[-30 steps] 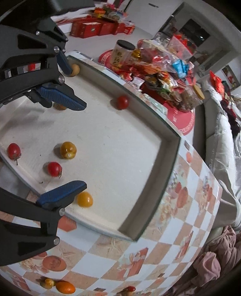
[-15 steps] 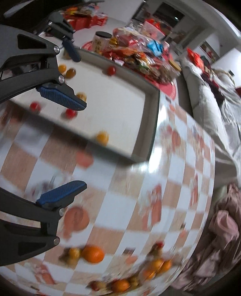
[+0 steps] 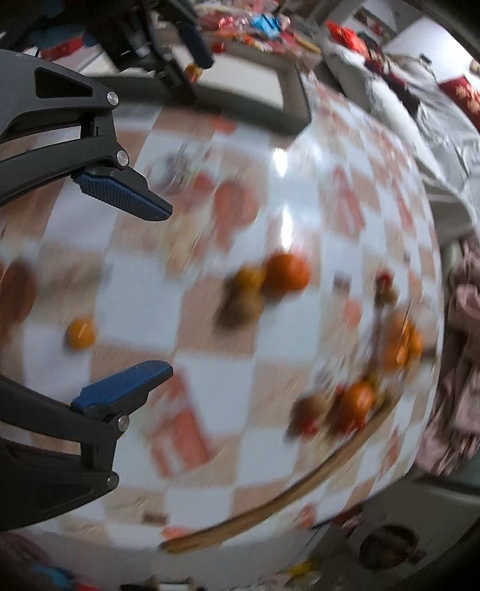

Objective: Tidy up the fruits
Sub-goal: 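Move both open tools back over the table toward the fruits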

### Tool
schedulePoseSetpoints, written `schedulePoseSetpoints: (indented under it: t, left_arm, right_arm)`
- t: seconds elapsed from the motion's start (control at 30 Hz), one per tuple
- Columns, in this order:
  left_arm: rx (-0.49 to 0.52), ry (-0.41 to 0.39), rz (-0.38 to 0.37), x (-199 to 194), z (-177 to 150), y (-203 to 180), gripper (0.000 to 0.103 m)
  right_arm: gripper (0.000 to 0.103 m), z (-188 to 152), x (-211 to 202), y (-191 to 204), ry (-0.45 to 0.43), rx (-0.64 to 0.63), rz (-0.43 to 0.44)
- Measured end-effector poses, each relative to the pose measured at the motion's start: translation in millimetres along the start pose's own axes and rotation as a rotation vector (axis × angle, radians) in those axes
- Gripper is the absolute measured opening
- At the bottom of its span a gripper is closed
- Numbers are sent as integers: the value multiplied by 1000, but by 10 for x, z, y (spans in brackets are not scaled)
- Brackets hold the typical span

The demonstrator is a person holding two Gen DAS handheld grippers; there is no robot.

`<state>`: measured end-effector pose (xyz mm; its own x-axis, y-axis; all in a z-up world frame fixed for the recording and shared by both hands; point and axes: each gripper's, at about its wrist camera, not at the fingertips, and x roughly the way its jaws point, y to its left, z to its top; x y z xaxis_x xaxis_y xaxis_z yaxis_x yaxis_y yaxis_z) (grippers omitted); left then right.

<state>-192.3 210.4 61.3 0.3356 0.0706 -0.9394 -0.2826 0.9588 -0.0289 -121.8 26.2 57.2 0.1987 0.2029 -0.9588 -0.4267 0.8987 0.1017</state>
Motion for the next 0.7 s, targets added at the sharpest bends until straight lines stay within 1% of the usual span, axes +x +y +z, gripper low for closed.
schedulePoseSetpoints:
  t: [0.1, 0.2, 0.23, 0.27, 0.33, 0.43, 0.6, 0.7]
  left_arm:
    - [42, 15, -21, 136, 36, -229, 71]
    - [73, 24, -45, 283, 108, -417, 71]
    - [82, 29, -52, 340, 136, -486, 71]
    - [87, 32, -58, 374, 156, -526, 71]
    - [96, 28, -74, 443, 215, -624, 71]
    - [106, 21, -91, 527, 315, -761, 71]
    - [122, 18, -102, 632, 455, -914, 71]
    - [125, 12, -97, 670, 511, -991, 71]
  right_arm:
    - [81, -176, 16, -189, 17, 27, -11]
    - [81, -297, 32, -220, 20, 28, -9]
    - [79, -335, 37, -216, 20, 25, -5]
    - [74, -364, 46, -205, 19, 20, -3]
    - [67, -417, 76, -166, 25, 6, 0]
    - [61, -458, 126, -150, 28, -3, 6]
    - [58, -466, 136, -157, 7, -16, -3]
    - [57, -464, 141, -154, 3, -25, -6]
